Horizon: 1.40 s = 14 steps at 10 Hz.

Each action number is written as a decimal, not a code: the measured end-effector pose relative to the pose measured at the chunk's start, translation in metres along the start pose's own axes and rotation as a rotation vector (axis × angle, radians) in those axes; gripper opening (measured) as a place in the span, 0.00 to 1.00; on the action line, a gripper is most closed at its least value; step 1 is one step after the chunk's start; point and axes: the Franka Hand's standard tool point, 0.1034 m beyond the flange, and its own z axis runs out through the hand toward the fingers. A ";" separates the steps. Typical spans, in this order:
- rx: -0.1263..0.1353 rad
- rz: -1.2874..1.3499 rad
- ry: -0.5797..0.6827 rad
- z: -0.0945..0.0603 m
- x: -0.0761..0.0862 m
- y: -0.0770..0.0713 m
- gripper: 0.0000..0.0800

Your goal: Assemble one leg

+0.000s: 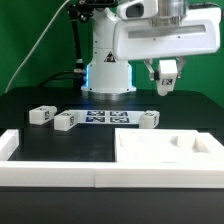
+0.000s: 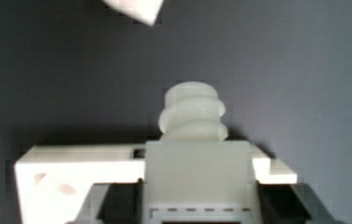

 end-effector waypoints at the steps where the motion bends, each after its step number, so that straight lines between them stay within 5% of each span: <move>1: -0.004 0.001 0.108 0.002 0.000 0.000 0.36; 4: -0.018 -0.042 0.377 0.004 0.004 0.001 0.36; 5: -0.031 -0.114 0.455 0.026 0.003 -0.002 0.36; 6: -0.033 -0.160 0.365 0.052 -0.002 -0.004 0.36; 10: -0.038 -0.233 0.396 0.054 0.037 -0.010 0.36; 14: -0.037 -0.234 0.397 0.053 0.038 -0.011 0.36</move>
Offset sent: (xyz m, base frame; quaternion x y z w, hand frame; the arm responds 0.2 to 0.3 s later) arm 0.0000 0.0000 0.0000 0.0000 0.2377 0.0000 0.9713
